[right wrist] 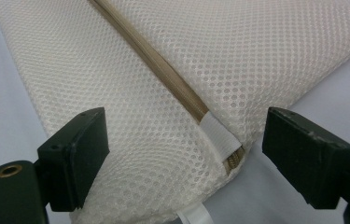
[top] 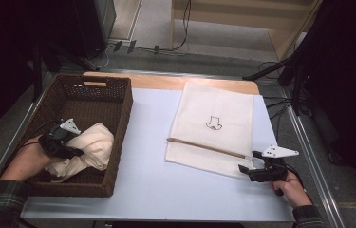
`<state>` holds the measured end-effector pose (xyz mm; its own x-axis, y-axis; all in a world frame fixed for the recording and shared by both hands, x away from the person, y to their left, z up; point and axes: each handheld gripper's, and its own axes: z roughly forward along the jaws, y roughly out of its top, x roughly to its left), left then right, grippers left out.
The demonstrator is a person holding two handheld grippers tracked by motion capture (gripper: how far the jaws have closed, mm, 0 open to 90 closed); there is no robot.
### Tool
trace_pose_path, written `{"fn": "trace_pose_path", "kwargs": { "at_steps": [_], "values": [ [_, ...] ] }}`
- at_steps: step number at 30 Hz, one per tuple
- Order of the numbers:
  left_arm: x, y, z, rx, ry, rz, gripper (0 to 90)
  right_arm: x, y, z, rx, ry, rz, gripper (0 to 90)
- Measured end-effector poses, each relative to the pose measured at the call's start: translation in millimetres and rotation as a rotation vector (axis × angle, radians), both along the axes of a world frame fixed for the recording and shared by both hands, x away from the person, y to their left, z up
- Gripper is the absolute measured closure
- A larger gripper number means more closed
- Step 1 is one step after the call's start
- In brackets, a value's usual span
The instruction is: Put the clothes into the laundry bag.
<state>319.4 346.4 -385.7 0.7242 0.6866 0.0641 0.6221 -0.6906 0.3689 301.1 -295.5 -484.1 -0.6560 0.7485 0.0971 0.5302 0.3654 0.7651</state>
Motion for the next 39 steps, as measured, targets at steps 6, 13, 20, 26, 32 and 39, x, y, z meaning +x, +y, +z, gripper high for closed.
{"fn": "trace_pose_path", "kwargs": {
  "at_steps": [6, 13, 20, 26, 32, 39],
  "values": [
    [-2.3, 0.6, 21.1, -0.077, -0.052, -0.008, 65.4, -0.5, -1.3, 1.3, 0.004, -0.005, -0.002, 15.1],
    [-3.9, 3.0, 34.5, -0.173, -0.07, -0.011, 65.1, -0.7, -2.6, 1.8, 0.007, -0.006, -0.01, 15.1],
    [-9.2, 2.4, 51.0, -0.318, -0.097, -0.028, 64.9, -0.2, -2.0, 2.3, 0.006, -0.005, -0.006, 15.1],
    [-12.2, -5.7, 62.7, -0.371, -0.126, -0.051, 64.7, -0.1, -0.8, 2.6, 0.009, -0.005, -0.006, 15.1],
    [-12.4, -18.8, 70.1, -0.415, -0.131, -0.081, 64.6, -0.3, -2.2, 2.8, 0.008, -0.013, -0.006, 15.1],
    [-11.3, -37.7, 78.1, -0.47, -0.141, -0.099, 64.5, -0.5, -3.4, 2.4, 0.01, -0.015, -0.01, 15.1]
  ]
}}
